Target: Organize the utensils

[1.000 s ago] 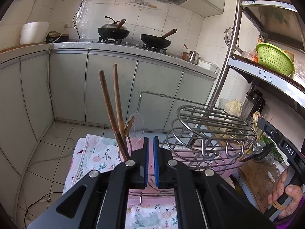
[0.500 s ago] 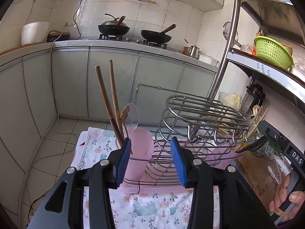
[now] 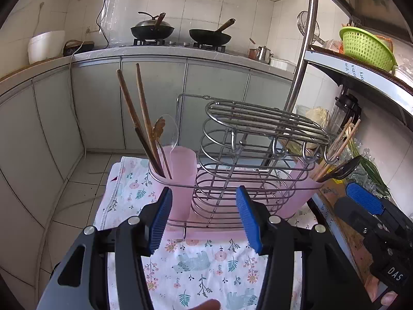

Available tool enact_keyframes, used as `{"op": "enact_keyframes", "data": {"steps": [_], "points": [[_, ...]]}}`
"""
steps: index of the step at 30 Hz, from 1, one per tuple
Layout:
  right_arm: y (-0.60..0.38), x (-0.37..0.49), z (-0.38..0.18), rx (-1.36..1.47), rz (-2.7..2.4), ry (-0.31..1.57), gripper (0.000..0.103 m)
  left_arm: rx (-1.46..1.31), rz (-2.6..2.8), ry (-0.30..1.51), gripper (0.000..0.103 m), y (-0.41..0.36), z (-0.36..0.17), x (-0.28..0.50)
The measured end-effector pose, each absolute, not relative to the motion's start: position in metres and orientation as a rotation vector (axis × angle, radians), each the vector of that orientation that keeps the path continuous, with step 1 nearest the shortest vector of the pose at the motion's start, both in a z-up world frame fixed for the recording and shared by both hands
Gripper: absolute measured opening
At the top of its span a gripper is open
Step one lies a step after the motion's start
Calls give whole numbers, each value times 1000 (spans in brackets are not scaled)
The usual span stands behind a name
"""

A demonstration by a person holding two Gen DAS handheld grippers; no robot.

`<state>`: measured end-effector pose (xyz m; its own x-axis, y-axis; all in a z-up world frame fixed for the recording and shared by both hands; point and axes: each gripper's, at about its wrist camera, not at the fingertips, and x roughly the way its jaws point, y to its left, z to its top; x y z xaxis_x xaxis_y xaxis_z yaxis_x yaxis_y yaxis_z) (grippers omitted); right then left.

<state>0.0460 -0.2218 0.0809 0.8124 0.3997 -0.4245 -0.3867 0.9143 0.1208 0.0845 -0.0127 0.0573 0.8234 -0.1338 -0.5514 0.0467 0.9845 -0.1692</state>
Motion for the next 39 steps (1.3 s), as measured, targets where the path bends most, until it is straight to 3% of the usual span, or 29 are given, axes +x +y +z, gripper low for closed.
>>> {"op": "enact_keyframes", "data": {"steps": [5, 10, 15, 39], "points": [[-221, 41, 69, 35, 394, 507, 57, -147, -96, 604, 51, -18, 55, 76], [-221, 36, 63, 45, 372, 525, 70, -143, -100, 611, 51, -24, 53, 67], [-220, 32, 59, 43, 352, 548, 78, -139, -101, 617, 51, -29, 51, 57], [-217, 11, 50, 33, 288, 561, 79, -154, -69, 604, 51, -40, 52, 23]]}}
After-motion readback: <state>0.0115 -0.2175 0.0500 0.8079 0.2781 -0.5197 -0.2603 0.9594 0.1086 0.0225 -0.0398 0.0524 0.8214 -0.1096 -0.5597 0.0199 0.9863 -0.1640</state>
